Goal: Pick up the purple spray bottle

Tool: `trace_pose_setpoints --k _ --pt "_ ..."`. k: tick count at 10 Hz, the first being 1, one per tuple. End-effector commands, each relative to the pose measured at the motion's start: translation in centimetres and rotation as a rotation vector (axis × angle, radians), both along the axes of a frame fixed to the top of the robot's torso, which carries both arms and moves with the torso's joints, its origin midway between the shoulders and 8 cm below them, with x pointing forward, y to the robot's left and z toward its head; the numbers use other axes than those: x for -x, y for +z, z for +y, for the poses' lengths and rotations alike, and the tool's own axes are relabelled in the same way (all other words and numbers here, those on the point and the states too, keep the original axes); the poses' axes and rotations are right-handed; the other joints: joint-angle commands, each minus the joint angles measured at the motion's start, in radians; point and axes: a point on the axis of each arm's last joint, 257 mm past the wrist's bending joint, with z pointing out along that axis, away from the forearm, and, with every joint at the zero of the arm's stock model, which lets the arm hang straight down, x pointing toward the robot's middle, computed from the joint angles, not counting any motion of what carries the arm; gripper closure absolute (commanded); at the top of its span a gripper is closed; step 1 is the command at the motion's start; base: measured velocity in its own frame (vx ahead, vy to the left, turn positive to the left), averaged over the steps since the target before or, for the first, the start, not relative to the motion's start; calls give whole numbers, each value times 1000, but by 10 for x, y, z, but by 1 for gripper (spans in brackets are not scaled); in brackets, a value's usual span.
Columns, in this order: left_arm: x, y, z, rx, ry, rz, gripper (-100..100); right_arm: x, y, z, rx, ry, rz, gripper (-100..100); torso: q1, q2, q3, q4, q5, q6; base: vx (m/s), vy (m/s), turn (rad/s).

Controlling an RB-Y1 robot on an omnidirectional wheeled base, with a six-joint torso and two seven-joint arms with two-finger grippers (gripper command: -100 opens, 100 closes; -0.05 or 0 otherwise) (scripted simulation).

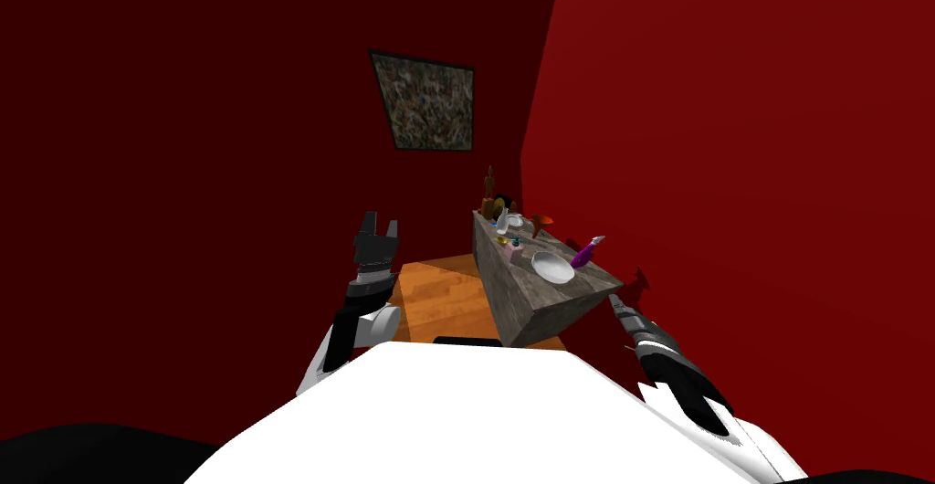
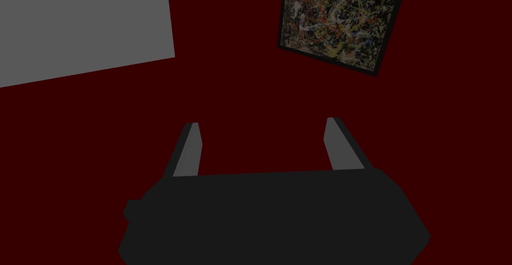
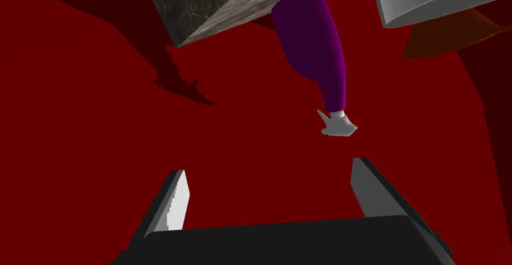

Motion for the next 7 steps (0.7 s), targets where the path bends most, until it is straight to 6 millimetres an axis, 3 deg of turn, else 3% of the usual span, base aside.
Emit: trace_pose_setpoints --k 1,2,4,5,7 --pt "0 0 0 0 0 0 0 16 -1 -24 30 -62 49 -100 0 0 0 0 0 0 194 141 26" --pt "0 0 0 0 0 0 0 16 -1 -24 29 -63 50 -100 2 -1 0 0 0 0 160 101 0" --pt "0 0 0 0 0 0 0 43 -4 -61 70 -164 120 -100 0 2 1 1 0 0 202 107 26" --pt "0 0 0 0 0 0 0 43 -3 -61 70 -165 120 -100 0 -2 -1 0 0 0 227 48 -1" --pt "0 0 0 0 0 0 0 71 -2 -95 102 -263 178 -100 -3 -2 -1 0 -1 0 225 78 33"
